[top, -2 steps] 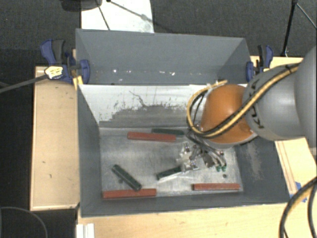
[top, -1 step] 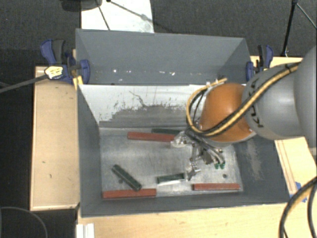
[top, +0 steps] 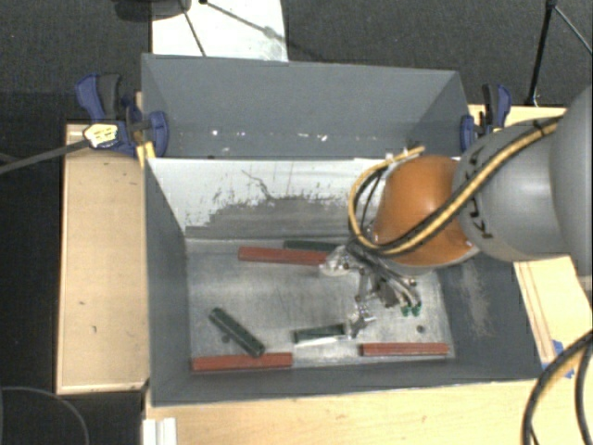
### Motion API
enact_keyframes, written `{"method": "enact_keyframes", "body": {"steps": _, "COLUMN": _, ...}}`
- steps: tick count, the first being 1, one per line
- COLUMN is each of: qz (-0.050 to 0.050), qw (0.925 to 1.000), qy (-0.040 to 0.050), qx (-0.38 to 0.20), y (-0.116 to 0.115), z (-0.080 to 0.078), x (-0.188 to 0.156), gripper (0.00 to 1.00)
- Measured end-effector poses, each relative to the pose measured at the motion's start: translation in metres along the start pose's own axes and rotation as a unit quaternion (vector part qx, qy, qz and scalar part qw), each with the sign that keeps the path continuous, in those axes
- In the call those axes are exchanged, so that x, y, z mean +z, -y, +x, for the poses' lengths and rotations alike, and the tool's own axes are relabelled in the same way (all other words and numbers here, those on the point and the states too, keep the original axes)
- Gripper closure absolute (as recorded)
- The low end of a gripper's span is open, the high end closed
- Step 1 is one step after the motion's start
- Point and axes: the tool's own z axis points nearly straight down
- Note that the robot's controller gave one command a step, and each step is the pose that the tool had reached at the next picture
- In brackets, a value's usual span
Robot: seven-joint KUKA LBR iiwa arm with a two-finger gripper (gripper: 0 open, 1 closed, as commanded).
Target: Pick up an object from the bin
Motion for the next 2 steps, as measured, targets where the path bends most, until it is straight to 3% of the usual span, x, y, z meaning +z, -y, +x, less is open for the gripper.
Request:
{"method": "enact_keyframes", "body": {"steps": 1, "qz": 0.001, "qw": 0.9979, "qy": -0.0157, "qx": -0.063, "y": -0.0309, "z": 0.0346, "x": 0.0005, "gripper": 1.0}}
{"method": "enact_keyframes", "body": {"steps": 2, "qz": -0.001, "qw": 0.9979, "qy": -0.0005, "qx": -0.064, "y": -0.0341, "z": 0.0281, "x": 0.0003, "gripper": 0.0}}
